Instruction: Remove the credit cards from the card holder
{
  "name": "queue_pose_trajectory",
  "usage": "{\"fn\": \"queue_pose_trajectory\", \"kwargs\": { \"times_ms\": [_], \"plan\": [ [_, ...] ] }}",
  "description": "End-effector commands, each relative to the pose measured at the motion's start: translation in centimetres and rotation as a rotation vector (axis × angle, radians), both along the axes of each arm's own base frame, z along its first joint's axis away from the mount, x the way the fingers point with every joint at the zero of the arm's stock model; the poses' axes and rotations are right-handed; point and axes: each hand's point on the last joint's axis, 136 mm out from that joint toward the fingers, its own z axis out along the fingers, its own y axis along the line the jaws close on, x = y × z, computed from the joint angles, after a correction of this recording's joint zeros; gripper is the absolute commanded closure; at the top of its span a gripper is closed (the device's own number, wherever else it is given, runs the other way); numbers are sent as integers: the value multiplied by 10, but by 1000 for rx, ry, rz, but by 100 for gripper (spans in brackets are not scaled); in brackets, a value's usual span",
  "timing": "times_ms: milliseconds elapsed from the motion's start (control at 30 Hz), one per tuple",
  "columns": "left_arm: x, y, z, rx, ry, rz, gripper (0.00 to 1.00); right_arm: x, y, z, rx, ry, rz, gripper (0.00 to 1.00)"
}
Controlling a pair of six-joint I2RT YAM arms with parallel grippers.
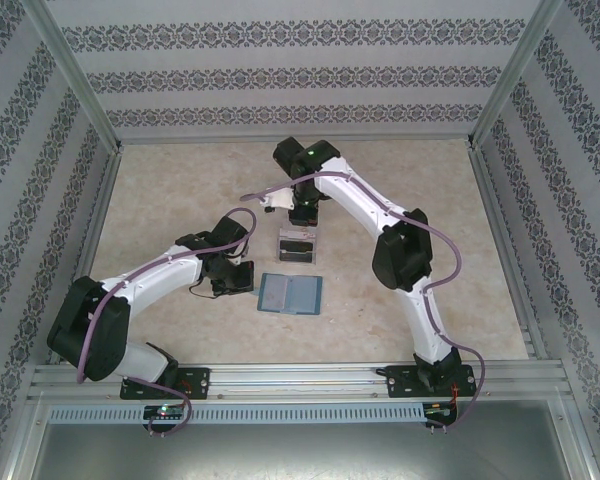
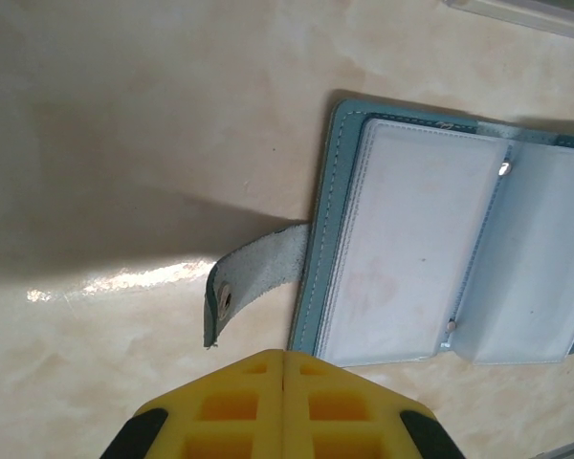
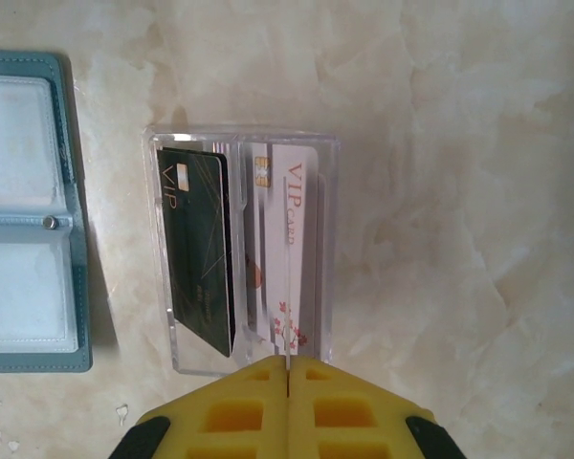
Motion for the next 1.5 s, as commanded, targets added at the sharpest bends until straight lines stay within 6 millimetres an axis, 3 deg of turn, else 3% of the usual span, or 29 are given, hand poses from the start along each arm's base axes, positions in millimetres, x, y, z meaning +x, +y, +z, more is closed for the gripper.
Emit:
{"fn": "queue_pose_trajectory", "kwargs": {
  "times_ms": [0,233,400,567,800,933,1133,1467],
  "plan": [
    [-3,9,0,29,7,6,97,-7,-6,-6,-18,67,18,96],
    [-3,8,1,27,11,-3,97,-14,-2,-21,-2,138,17,93],
    [-2,7,1,26,11,-7,97,-5,-7,-27,-22,113,-11,84],
    [2,6,2,28,9,-13,97,14,-12,-11,-21,16,-62,75],
    [4,-3,0,-5,25,-25,96,18,-11,20,33,-66,-153,73],
    [5,-8,-5,-23,48,-35,98,8,-1,31,111,-84,-280,73],
    [1,-10,-17,-18,105,-49,98,-23,11,34,243,-90,-472,74],
    [-14,-12,-27,-8,152,-77,98,-65,3,29,394,-32,-820,75]
  ]
}}
